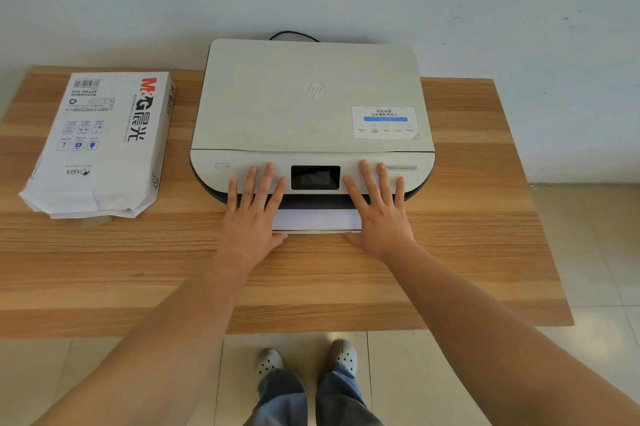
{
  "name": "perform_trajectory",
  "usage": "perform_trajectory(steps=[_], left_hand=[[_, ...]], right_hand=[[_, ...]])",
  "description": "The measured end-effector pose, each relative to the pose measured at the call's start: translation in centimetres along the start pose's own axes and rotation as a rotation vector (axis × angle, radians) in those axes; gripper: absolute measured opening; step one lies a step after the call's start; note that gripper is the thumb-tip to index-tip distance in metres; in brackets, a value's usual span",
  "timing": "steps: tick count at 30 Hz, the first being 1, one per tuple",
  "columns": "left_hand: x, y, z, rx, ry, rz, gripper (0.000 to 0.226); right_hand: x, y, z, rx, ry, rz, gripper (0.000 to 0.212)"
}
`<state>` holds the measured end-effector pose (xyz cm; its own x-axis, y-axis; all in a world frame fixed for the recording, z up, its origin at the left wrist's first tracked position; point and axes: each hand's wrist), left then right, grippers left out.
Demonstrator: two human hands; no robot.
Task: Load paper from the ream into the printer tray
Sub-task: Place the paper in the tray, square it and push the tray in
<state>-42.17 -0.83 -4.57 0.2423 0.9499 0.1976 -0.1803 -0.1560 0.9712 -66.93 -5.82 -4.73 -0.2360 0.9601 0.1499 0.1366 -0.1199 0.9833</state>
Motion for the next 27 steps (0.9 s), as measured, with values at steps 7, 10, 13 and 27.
perform_trajectory(steps=[7,10,13,27], left_hand=[[-0.13,-0.17,0.08,0.016,-0.013,0.003,0.114],[-0.17,-0.19,0.1,0.023,-0.016,0.006,0.114],[-0.19,-0.27,0.09,0.029,-0.024,0.003,0.114],[-0.23,-0.99,0.41,0.032,-0.031,-0.035,0.112]], right_hand=[[-0.04,-0.06,0.02,-0.006,0.004,0.01,0.112],[-0.04,-0.09,0.04,-0.009,0.0,0.011,0.112],[-0.02,-0.13,0.04,-0.007,0.001,0.014,0.112],[-0.17,-0.68,0.12,0.004,-0.009,-0.032,0.112]])
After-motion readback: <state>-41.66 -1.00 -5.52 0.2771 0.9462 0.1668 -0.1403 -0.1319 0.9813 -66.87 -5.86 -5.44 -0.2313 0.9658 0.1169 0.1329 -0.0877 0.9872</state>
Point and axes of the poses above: each hand's wrist, its own x-axis away from the middle knuckle, its own y-axis out of the back of the hand, z = x × y, and after that the axes turned 11 degrees about -y, right-handed
